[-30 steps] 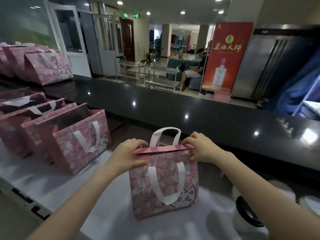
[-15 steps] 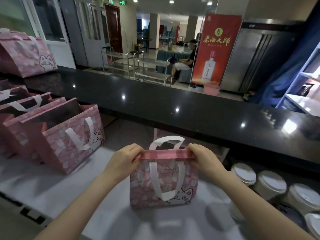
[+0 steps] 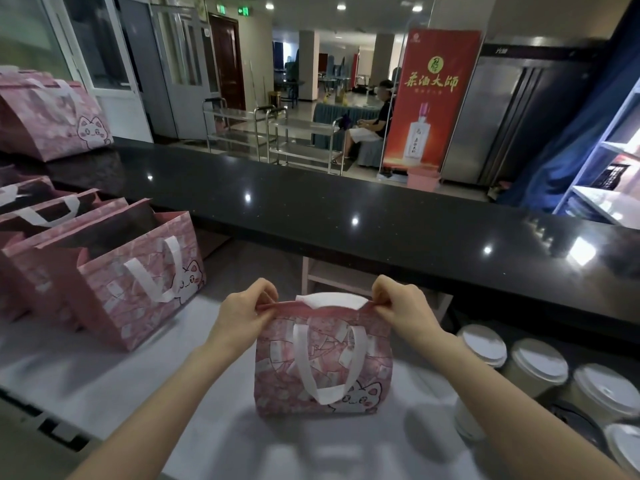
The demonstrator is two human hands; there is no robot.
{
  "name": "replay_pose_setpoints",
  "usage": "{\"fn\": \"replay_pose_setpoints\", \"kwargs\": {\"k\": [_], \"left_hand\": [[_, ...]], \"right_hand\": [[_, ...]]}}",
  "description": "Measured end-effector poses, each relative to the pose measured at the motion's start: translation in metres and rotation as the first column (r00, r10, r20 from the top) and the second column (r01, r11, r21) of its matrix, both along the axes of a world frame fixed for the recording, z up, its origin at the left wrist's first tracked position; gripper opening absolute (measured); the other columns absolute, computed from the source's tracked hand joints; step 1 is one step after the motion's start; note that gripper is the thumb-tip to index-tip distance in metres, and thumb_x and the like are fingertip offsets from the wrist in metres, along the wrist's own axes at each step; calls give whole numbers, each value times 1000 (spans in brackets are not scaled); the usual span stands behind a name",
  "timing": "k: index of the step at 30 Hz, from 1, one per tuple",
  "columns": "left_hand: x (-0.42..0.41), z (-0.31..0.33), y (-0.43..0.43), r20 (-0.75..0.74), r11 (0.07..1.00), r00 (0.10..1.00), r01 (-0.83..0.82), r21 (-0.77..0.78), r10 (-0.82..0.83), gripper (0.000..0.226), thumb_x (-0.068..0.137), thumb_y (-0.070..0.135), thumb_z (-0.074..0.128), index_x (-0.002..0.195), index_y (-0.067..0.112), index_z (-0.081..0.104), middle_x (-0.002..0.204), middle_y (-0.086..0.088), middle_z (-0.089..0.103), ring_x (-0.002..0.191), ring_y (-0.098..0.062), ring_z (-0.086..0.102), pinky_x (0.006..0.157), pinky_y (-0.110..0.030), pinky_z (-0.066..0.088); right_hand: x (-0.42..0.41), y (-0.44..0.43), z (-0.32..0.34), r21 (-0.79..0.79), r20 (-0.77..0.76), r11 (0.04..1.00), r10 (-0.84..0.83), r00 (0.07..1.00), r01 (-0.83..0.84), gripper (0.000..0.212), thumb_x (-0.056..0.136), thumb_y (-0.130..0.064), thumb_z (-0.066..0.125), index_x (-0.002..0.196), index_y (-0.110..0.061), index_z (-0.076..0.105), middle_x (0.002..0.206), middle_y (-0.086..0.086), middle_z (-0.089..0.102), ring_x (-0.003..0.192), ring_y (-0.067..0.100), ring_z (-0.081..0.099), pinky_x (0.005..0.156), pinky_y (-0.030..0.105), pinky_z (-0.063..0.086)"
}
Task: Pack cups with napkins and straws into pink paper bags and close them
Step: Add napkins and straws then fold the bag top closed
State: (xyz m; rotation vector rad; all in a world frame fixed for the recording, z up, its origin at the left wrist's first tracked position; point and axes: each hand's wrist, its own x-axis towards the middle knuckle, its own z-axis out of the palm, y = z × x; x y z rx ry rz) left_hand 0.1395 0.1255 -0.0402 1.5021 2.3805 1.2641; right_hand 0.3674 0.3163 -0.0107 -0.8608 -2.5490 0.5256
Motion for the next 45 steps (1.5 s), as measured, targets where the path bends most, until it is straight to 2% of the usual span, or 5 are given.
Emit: {"fn": "replay_pose_setpoints", "kwargs": {"k": [6, 24, 30, 35, 45], "left_hand": [[-3, 12, 10, -86, 980, 988, 113, -164, -129, 36, 78, 19, 68, 109, 36, 68, 88, 18, 61, 84, 1, 60, 75, -18, 50], [17, 21, 37, -122, 984, 989, 60, -170, -81, 13, 73, 35, 81, 85, 36, 77, 71, 25, 64, 66, 7, 58, 58, -4, 32], [17, 26, 45, -186, 979, 976, 77, -191, -113, 22, 77, 49, 73, 71, 28, 68, 61, 12, 60, 59, -11, 55, 49, -19, 27], [18, 23, 48, -253, 985, 964, 36, -170, -79, 31, 82, 51, 70, 75, 20, 71, 64, 4, 64, 58, -13, 46, 56, -27, 23], [-19, 24, 3, 40, 973, 994, 112, -203, -106, 21, 76, 29, 80, 82, 46, 69, 81, 28, 68, 85, 9, 61, 72, -13, 46]], "right_hand": [[-1, 5, 15, -105, 102, 993, 67, 993, -56, 37, 84, -13, 69, 118, -25, 61, 91, -9, 66, 86, 6, 62, 80, 24, 54], [-42, 1, 24, -133, 185, 988, 103, 977, -79, 14, 75, -19, 76, 89, -18, 76, 82, 1, 72, 78, 17, 67, 75, 35, 56], [-66, -14, 22, -102, 223, 995, 38, 974, -15, 24, 72, -38, 76, 67, -17, 65, 61, -4, 58, 59, 15, 56, 47, 25, 42], [-74, -16, 17, -112, 223, 993, 7, 975, 18, 14, 78, -30, 71, 83, -17, 69, 71, -1, 62, 68, 18, 59, 54, 26, 45], [-4, 21, 34, -199, 232, 979, 94, 968, -47, 18, 75, -28, 78, 92, -29, 74, 83, -16, 69, 81, -1, 64, 69, 14, 50]]}}
